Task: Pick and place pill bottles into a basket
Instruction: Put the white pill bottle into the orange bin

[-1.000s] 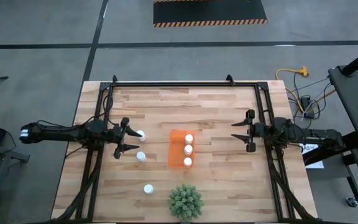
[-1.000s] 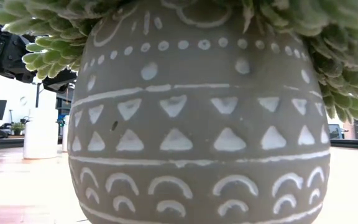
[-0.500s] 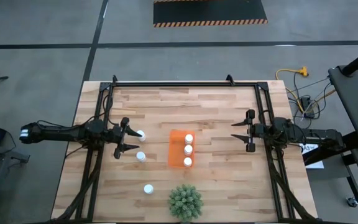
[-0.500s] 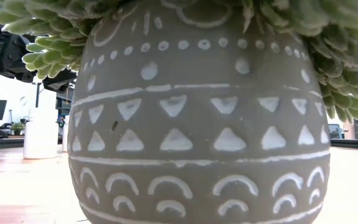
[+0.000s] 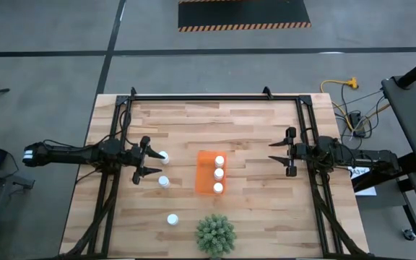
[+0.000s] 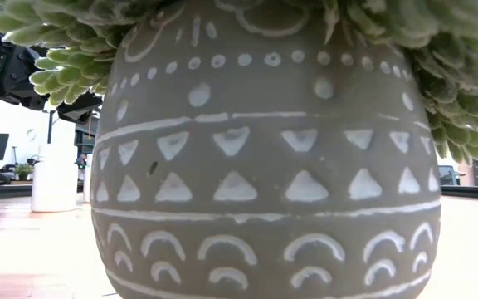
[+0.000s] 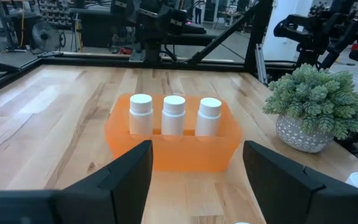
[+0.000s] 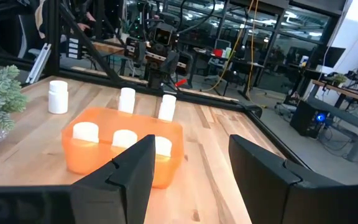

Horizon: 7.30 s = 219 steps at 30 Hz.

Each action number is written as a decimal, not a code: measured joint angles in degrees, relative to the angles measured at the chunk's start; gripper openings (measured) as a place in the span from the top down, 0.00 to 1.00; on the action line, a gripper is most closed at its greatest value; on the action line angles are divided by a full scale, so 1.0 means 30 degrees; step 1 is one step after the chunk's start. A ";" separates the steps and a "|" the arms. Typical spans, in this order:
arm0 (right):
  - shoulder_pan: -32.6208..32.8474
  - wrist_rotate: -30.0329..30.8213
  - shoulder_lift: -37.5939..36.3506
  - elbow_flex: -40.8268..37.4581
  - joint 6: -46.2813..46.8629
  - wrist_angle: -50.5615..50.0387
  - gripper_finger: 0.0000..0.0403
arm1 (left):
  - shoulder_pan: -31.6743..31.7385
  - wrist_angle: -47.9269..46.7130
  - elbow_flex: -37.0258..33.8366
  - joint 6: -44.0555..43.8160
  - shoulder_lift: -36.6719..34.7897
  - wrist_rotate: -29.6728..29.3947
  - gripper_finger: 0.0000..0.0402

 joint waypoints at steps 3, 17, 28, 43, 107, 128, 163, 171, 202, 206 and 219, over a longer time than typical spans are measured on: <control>0.0000 0.0000 0.0000 0.0004 -0.0001 0.0000 0.52 | -0.0002 0.0000 0.0000 0.0000 0.0000 0.0003 0.42; 0.0000 -0.0007 0.0007 0.0007 -0.0001 -0.0001 0.52 | 0.0005 0.1648 0.0000 -0.1523 0.0000 -0.0015 0.42; -0.0007 -0.0015 0.0007 0.0007 -0.0001 -0.0007 0.52 | 0.0005 0.4708 0.0000 -0.2653 -0.0007 -0.1170 0.42; -0.0007 -0.0008 0.0007 0.0007 -0.0001 -0.0007 0.52 | 0.0005 1.0818 0.0000 -0.4399 0.0447 -0.1330 0.42; 0.0000 -0.0015 0.0007 0.0015 -0.0001 -0.0007 0.52 | -0.6055 1.3498 1.2512 0.3300 1.4247 0.6766 0.42; 0.0000 -0.0010 0.0007 0.0015 0.0006 -0.0005 0.52 | -0.7368 -0.4013 1.9202 0.6987 1.4883 0.3315 0.42; -0.0006 -0.0007 0.0022 0.0015 0.0003 -0.0007 0.52 | -1.1172 -1.6694 2.7569 0.5561 2.5423 -0.2292 0.42; 0.0000 -0.0019 0.0022 0.0015 0.0003 -0.0007 0.52 | -1.1426 -1.7676 2.7562 0.4176 2.6964 -0.2297 0.42; 0.0000 -0.0015 0.0029 0.0015 0.0000 -0.0007 0.52 | -1.1936 -1.9118 2.6681 0.1421 3.0316 -0.2088 0.42; 0.0000 -0.0015 0.0029 0.0015 0.0003 -0.0007 0.52 | -1.1936 -1.9114 2.6361 0.1413 3.0316 -0.2095 0.42; 0.0000 -0.0015 0.0022 0.0015 -0.0001 -0.0007 0.52 | -1.1936 -1.9124 2.6279 0.0918 3.0311 -0.2110 0.42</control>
